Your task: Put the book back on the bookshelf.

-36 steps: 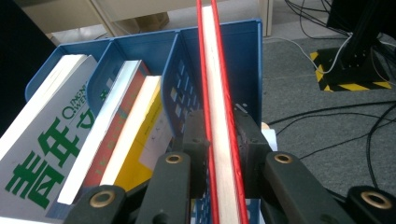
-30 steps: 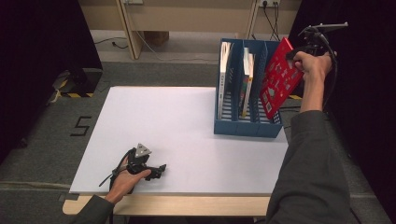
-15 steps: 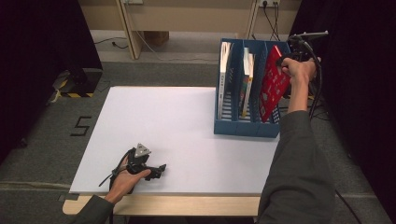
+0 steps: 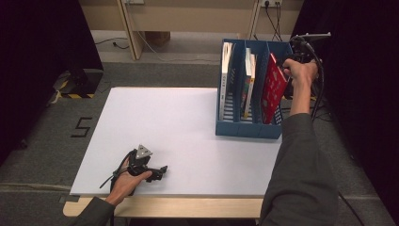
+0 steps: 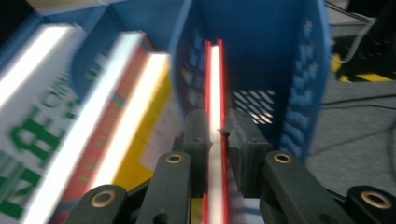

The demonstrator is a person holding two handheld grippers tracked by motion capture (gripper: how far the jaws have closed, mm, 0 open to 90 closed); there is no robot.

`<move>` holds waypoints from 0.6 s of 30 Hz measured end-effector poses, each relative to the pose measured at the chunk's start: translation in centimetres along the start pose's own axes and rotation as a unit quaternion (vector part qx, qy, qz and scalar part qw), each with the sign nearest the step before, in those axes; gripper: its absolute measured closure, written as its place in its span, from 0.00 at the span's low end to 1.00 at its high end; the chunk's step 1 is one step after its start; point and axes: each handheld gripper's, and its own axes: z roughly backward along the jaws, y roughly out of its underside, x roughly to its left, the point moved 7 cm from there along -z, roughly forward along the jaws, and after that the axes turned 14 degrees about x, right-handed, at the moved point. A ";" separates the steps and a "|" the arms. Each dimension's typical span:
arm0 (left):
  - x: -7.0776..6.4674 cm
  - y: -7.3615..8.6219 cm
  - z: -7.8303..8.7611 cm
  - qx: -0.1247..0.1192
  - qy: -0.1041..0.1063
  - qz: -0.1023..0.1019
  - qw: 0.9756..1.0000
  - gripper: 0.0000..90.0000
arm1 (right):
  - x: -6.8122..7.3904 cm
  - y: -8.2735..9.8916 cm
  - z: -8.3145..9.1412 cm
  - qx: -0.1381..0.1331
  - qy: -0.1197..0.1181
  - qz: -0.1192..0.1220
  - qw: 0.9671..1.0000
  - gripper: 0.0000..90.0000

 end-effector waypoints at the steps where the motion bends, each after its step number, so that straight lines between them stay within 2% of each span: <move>1: 0.0 0.0 0.0 0.001 -0.001 -0.001 1.000 0.04 | 0.2 -0.1 0.1 0.001 0.002 0.004 1.000 0.87; 7: 0.0 0.0 0.0 0.000 0.000 -0.001 1.000 0.04 | 0.5 0.2 0.2 0.012 0.012 0.009 1.000 0.85; 14: 0.0 0.0 0.0 0.002 -0.001 -0.001 1.000 0.04 | 0.3 0.8 0.5 0.005 -0.012 0.007 1.000 0.81; 18: 0.0 0.0 0.0 0.002 -0.002 -0.003 1.000 0.03 | -0.1 1.7 1.0 0.001 -0.022 0.016 1.000 0.74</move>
